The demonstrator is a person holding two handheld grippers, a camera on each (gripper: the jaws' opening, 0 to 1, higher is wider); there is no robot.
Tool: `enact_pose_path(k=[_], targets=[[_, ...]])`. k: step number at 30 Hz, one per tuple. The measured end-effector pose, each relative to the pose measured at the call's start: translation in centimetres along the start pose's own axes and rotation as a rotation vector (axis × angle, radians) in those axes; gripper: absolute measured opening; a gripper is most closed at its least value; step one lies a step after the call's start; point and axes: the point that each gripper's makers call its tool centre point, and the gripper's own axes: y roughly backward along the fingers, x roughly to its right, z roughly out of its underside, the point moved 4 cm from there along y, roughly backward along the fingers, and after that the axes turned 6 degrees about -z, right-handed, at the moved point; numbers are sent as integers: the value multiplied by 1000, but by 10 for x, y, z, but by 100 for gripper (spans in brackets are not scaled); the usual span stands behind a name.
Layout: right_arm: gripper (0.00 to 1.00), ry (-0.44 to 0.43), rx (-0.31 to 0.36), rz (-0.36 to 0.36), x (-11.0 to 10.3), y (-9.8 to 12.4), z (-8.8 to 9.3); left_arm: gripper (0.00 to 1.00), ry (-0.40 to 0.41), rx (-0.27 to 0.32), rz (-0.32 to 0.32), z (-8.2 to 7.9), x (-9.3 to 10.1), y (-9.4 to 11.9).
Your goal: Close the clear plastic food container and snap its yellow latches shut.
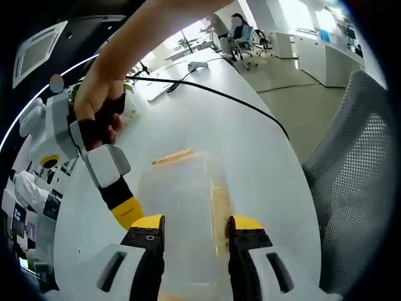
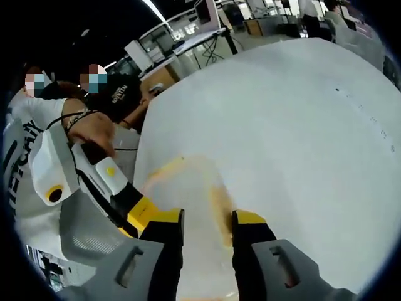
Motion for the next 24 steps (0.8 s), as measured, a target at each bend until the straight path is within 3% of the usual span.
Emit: enact_pose_path(k=[24], targets=[[25,-10,4,9,2,-1,-1,27,-36,9,-34,-1,4,0]])
